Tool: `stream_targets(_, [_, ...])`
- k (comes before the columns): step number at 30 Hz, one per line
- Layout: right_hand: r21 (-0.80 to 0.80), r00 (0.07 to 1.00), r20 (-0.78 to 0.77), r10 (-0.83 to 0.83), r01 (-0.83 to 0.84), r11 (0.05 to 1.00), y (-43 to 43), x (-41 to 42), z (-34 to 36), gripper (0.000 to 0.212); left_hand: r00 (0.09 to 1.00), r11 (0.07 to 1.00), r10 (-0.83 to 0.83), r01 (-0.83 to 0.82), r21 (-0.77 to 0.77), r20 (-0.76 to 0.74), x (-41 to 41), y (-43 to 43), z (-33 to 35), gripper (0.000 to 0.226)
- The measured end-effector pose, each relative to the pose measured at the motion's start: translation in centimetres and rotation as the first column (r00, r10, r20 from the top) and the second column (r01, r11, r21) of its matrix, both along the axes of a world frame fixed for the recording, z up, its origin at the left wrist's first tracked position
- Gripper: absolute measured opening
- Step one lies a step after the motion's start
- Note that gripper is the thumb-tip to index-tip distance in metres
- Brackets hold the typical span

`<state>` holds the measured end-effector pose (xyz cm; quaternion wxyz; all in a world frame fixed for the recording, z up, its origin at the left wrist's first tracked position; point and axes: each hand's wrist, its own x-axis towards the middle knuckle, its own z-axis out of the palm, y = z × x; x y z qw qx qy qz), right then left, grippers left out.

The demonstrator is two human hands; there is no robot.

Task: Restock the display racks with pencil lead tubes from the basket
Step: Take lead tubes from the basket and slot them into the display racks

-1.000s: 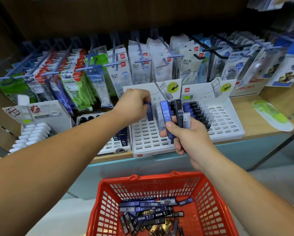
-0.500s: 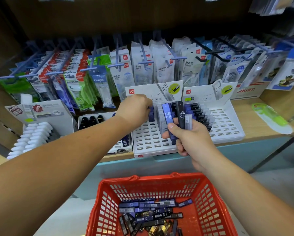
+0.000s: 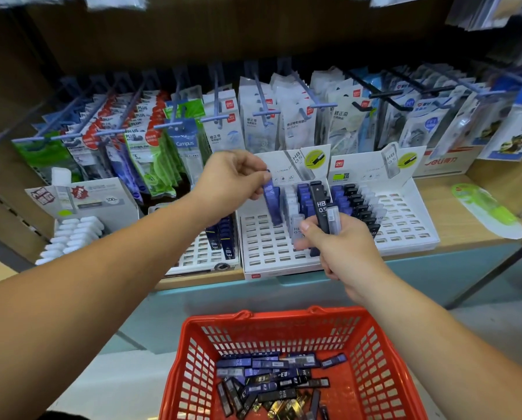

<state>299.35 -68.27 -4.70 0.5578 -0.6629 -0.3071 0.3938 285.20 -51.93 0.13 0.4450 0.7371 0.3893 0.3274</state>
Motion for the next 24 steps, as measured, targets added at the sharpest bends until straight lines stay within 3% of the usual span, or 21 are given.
stream_targets(2, [-0.013,0.999,0.013,0.033,-0.033,0.999,-0.2,0.2,0.2,0.017,0.991,0.992,-0.003,0.020,0.125,-0.132,-0.3,0.6,-0.6,0.011])
stream_targets(5, [-0.051,0.991,-0.089,0.096,-0.101,0.994,-0.1,0.0,0.5,0.031,0.957,0.966,0.017,0.059,0.252,-0.289,-0.1,0.1,-2.0,0.018])
stream_targets(8, [-0.057,0.974,-0.206,0.096,-0.110,0.992,-0.1,0.2,0.6,0.019,0.950,0.951,0.045,0.054,0.304,-0.308,0.2,0.0,-2.7,0.011])
stream_targets(11, [-0.031,0.972,-0.229,0.056,-0.065,0.997,-0.3,0.8,0.3,0.009,0.944,0.945,0.036,0.075,0.320,-0.328,0.3,0.4,-2.5,0.005])
stream_targets(17, [-0.009,0.985,-0.161,0.058,-0.060,0.998,-1.0,1.4,0.4,0.009,0.915,0.917,-0.019,0.176,0.358,-0.402,0.8,0.5,-2.5,0.008])
stream_targets(24, [0.001,0.983,-0.170,0.074,-0.075,0.997,-1.3,1.6,0.5,0.014,0.861,0.889,0.035,0.205,0.409,-0.507,2.1,0.6,-2.8,0.014])
